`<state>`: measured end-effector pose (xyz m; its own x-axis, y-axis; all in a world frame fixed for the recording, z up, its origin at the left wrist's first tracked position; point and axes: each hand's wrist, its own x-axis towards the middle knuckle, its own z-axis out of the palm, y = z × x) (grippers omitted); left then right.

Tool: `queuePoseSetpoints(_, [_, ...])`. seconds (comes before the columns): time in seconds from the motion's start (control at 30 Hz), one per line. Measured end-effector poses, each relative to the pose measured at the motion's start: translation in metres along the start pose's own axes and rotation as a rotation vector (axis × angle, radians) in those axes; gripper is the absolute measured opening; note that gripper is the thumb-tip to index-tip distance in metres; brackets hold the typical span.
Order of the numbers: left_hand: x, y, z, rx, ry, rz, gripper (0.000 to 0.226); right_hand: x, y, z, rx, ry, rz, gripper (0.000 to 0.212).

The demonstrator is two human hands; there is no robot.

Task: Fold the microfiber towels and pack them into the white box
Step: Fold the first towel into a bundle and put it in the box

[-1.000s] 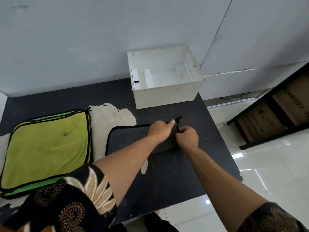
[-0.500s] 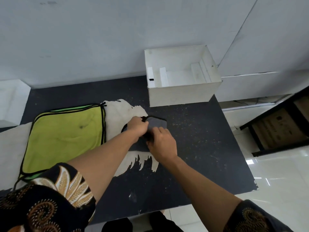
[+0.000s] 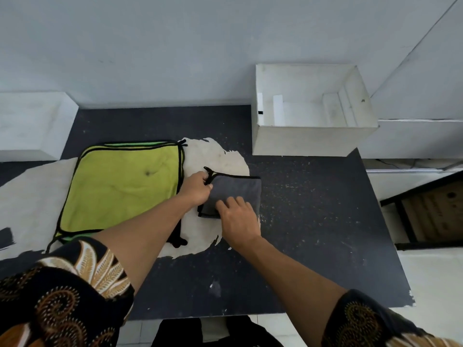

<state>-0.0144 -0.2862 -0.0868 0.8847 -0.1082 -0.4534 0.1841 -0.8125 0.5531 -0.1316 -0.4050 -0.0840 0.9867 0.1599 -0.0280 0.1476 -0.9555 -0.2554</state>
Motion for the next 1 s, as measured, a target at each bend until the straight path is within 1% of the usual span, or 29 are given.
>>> queuePoseSetpoints(0.07, [0.001, -0.002, 0.001, 0.031, 0.006, 0.011, 0.040, 0.000, 0.001, 0.004, -0.001, -0.095, 0.005, 0.027])
queuePoseSetpoints(0.17, [0.000, 0.001, -0.001, 0.085, 0.046, 0.039, 0.034, 0.000, 0.001, 0.007, -0.018, -0.105, -0.001, 0.026])
queuePoseSetpoints(0.2, [-0.003, 0.002, -0.002, 0.124, 0.077, 0.030, 0.036, 0.000, 0.002, 0.007, -0.016, -0.095, -0.016, 0.026])
queuePoseSetpoints(0.27, [-0.012, 0.004, -0.002, 0.276, 0.140, -0.037, 0.053, -0.001, 0.006, 0.005, 0.008, -0.056, -0.051, 0.025])
queuePoseSetpoints(0.3, [-0.018, 0.004, -0.002, 0.353, 0.136, -0.077, 0.063, -0.002, 0.008, 0.003, 0.038, 0.001, -0.027, 0.021])
queuePoseSetpoints(0.33, [-0.024, 0.003, 0.000, 0.403, 0.111, -0.102, 0.068, -0.003, 0.011, 0.002, 0.075, 0.086, 0.055, 0.016])
queuePoseSetpoints(0.37, [-0.029, 0.001, 0.004, 0.424, 0.080, -0.110, 0.071, -0.005, 0.015, 0.000, 0.102, 0.163, 0.193, 0.013])
queuePoseSetpoints(0.4, [-0.033, -0.001, 0.007, 0.420, 0.052, -0.105, 0.070, -0.006, 0.019, -0.003, 0.121, 0.193, 0.364, 0.018])
queuePoseSetpoints(0.43, [-0.037, -0.004, 0.010, 0.394, 0.032, -0.097, 0.069, -0.008, 0.024, -0.005, 0.141, 0.158, 0.526, 0.027])
queuePoseSetpoints(0.47, [-0.039, -0.006, 0.013, 0.353, 0.023, -0.093, 0.068, -0.008, 0.028, -0.007, 0.175, 0.092, 0.641, 0.037])
queuePoseSetpoints(0.5, [-0.041, -0.009, 0.014, 0.308, 0.020, -0.095, 0.068, -0.008, 0.031, -0.009, 0.230, 0.026, 0.704, 0.044])
queuePoseSetpoints(0.57, [-0.045, -0.011, 0.015, 0.243, 0.004, -0.108, 0.063, -0.006, 0.036, -0.011, 0.378, -0.059, 0.760, 0.049])
queuePoseSetpoints(0.67, [-0.047, -0.013, 0.015, 0.189, -0.068, -0.158, 0.041, -0.001, 0.042, -0.014, 0.538, -0.107, 0.858, 0.047])
queuePoseSetpoints(0.73, [-0.050, -0.013, 0.016, 0.150, -0.116, -0.195, 0.036, -0.002, 0.048, -0.017, 0.540, -0.136, 0.873, 0.037])
queuePoseSetpoints(0.8, [-0.054, -0.014, 0.021, 0.109, -0.152, -0.208, 0.037, -0.006, 0.055, -0.021, 0.514, -0.160, 0.875, 0.020])
queuePoseSetpoints(0.83, [-0.058, -0.014, 0.025, 0.090, -0.168, -0.211, 0.039, -0.009, 0.059, -0.024, 0.510, -0.175, 0.888, 0.015])
queuePoseSetpoints(0.9, [-0.067, -0.016, 0.034, 0.100, -0.175, -0.211, 0.039, -0.013, 0.063, -0.028, 0.498, -0.210, 0.911, 0.018])
queuePoseSetpoints(1.0, [-0.076, -0.015, 0.040, 0.226, -0.114, -0.213, 0.042, -0.013, 0.064, -0.031, 0.474, -0.228, 0.909, 0.029])
